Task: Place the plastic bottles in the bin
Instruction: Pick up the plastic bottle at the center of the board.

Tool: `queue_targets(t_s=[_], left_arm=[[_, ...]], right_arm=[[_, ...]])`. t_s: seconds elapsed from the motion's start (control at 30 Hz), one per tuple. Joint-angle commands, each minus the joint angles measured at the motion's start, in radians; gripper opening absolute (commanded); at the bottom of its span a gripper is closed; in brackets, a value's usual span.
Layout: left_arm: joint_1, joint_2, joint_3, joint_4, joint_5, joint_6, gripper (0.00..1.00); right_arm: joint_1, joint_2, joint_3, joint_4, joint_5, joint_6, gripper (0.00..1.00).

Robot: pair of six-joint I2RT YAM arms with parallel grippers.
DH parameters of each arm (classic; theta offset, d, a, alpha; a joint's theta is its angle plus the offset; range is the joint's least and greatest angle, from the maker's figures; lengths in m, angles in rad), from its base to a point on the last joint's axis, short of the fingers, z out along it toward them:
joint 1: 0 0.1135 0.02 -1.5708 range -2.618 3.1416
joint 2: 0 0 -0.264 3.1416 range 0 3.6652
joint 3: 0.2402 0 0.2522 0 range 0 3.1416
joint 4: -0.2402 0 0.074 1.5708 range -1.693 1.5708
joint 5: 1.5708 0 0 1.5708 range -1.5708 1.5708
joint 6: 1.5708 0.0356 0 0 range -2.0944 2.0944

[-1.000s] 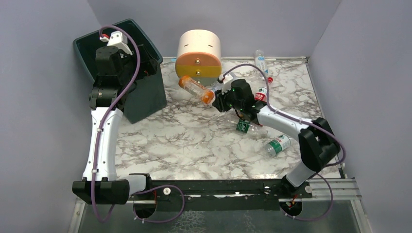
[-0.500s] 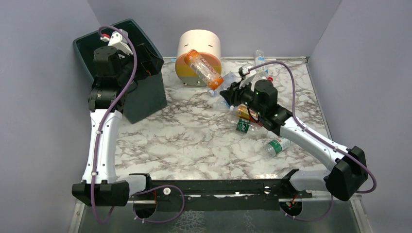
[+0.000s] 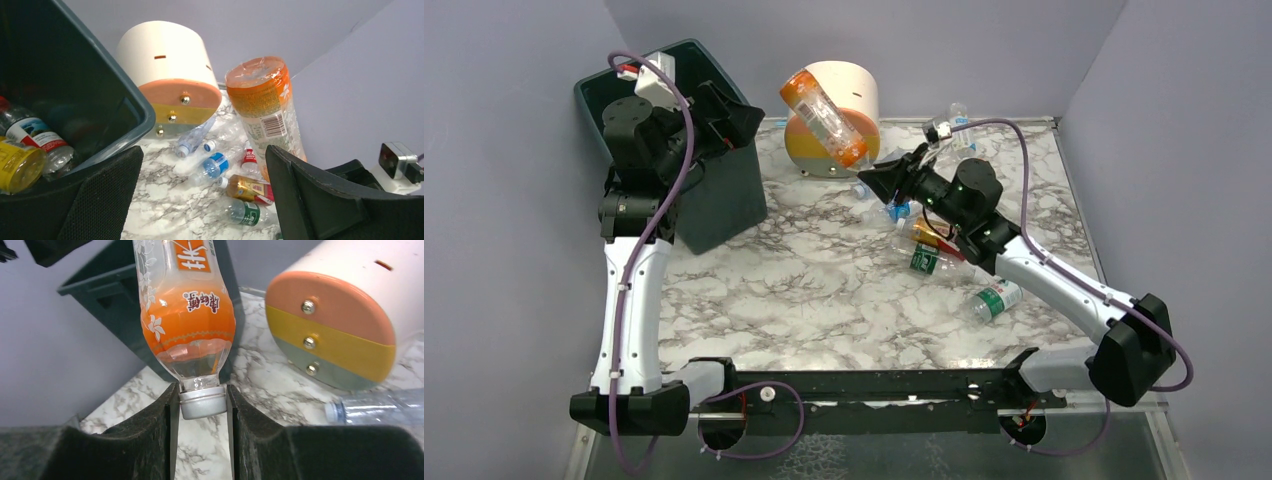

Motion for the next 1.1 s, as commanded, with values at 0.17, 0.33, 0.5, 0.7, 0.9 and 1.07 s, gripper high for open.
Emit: queue_targets(t_s=[0.17,0.33,0.5,0.7,0.9,1.07], left_arm=[[-0.006,-0.06,-0.074,0.276,0.109,-0.116,0.99],[-0.006,-0.091,-0.129,0.372,0.138,-0.147,0.99],[-0.007,-0.101,-0.164,0.457,0.18,-0.191,0.99],[-0.009,-0.098,-0.206,0.512,0.204,-0.212,0.99],[-0.029,-0.081,-0.225,0.529,0.204,-0.205,0.99],[-0.049,-0.081,-0.248,0.564,0.194,-0.204,0.99]], right_arm=[[-0.003,0.08,0.07,0.238,-0.168,0.215,0.24],[-0.003,0.114,0.078,0.3,-0.201,0.282,0.25],[-0.003,0.149,0.082,0.372,-0.238,0.34,0.25],[-0.002,0.195,0.12,0.411,-0.284,0.38,0.25],[-0.001,0.241,0.151,0.457,-0.323,0.43,0.25],[-0.001,0.267,0.169,0.467,-0.348,0.448,0.25]])
